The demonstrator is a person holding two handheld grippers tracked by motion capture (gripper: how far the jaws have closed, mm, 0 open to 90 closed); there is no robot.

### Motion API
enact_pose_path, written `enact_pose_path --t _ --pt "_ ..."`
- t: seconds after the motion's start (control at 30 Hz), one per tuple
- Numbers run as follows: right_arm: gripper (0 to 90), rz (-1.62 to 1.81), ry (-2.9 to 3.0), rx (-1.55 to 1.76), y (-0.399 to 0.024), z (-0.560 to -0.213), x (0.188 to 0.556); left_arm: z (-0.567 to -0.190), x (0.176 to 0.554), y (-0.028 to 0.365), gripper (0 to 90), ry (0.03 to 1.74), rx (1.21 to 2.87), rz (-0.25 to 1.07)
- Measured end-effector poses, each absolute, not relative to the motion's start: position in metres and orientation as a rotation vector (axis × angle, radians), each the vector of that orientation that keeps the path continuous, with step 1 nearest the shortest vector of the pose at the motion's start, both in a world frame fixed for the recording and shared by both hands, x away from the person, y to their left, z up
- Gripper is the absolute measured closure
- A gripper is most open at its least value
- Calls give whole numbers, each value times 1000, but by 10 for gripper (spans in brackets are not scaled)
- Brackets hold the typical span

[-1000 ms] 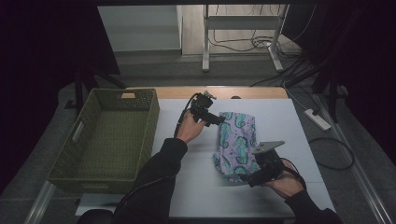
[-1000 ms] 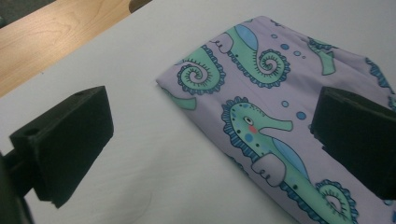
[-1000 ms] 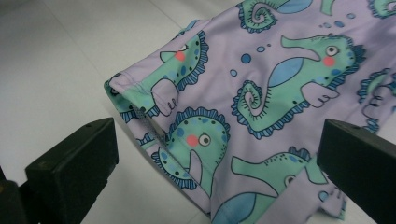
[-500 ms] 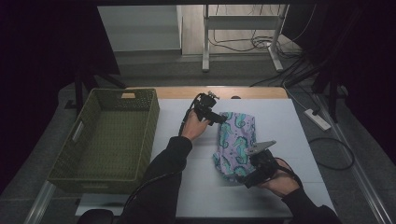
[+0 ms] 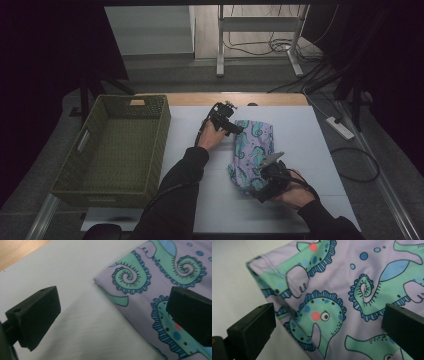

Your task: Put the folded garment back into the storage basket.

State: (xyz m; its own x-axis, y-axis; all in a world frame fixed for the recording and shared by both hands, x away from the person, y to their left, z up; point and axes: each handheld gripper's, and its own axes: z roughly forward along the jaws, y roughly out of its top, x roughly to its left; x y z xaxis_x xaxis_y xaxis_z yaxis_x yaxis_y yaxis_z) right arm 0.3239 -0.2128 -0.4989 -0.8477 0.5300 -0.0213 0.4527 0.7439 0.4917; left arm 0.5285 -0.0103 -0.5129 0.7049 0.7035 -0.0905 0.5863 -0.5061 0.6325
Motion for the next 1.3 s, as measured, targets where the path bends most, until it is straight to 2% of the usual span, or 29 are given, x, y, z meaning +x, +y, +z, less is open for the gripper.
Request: enact_pose_path --t 0.33,0.7,0.8,0.87,0.9,1.03,1.13,1.2,1.23,1.27,1.3 --pt "0 657 2784 763 -209 -510 335 -530 535 -12 0 1012 2297 233" --pt "0 603 2799 730 -206 -514 336 -529 539 -14 0 1017 2315 213" --pt "30 608 2799 732 -207 -513 337 -528 537 -14 13 1005 2312 207" --pt "65 615 2797 739 -208 -511 338 -527 535 -14 79 981 2312 199" --pt "125 628 2794 753 -209 -510 338 -525 533 -14 152 966 2310 186" --pt "254 656 2779 764 -211 -506 340 -524 529 -16 296 948 2296 168" --pt "389 663 2788 739 -210 -504 338 -523 527 -18 411 939 2290 161" --pt "449 669 2784 738 -210 -503 339 -523 525 -20 492 934 2292 155" --pt "449 669 2784 738 -210 -503 339 -522 524 -21 492 933 2287 142" --pt "568 670 2768 768 -212 -502 342 -521 523 -23 589 923 2289 118" --pt "568 670 2768 768 -212 -502 342 -521 523 -23 639 923 2289 118"
